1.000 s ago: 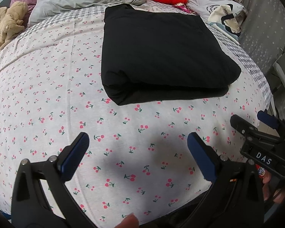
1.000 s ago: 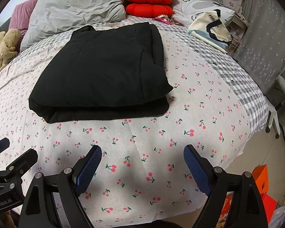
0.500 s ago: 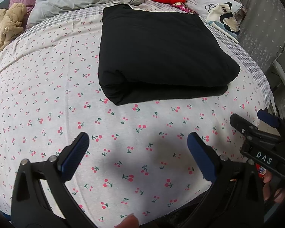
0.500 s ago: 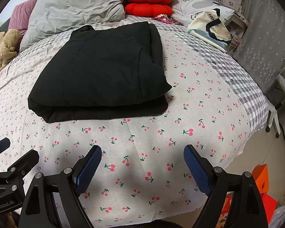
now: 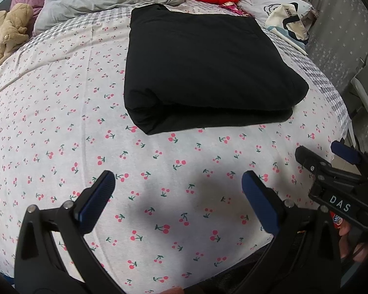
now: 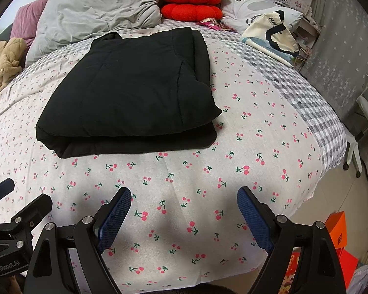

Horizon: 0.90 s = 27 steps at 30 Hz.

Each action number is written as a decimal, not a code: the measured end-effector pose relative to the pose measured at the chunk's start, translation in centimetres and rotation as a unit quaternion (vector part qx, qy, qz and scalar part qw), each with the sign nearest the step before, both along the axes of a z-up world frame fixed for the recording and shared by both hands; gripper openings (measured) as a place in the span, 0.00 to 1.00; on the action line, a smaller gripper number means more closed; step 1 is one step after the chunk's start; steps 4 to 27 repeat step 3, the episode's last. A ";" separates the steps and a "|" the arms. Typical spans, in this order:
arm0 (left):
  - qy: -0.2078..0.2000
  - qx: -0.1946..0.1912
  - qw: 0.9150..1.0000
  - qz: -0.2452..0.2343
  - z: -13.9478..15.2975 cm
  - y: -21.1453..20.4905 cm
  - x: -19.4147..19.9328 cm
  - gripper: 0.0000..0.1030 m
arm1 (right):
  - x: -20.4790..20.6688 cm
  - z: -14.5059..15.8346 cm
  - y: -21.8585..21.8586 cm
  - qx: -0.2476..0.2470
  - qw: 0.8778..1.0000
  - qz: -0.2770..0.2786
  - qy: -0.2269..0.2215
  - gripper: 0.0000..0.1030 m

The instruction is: Fold large clothes

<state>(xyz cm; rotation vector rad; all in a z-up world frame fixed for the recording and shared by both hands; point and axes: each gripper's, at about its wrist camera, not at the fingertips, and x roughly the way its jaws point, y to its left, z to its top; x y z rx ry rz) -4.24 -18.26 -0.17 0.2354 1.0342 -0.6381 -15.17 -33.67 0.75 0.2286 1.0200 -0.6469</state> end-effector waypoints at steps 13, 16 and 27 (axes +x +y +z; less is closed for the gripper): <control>0.000 0.004 1.000 0.001 -0.1 -0.1 0.1 0.99 | 0.0 0.0 0.0 0.000 1.000 0.000 0.000 0.87; 0.000 0.004 1.000 0.001 -0.1 -0.1 0.1 0.99 | 0.0 0.0 0.0 0.000 1.000 0.000 0.000 0.87; 0.000 0.004 1.000 0.001 -0.1 -0.1 0.1 0.99 | 0.0 0.0 0.0 0.000 1.000 0.000 0.000 0.87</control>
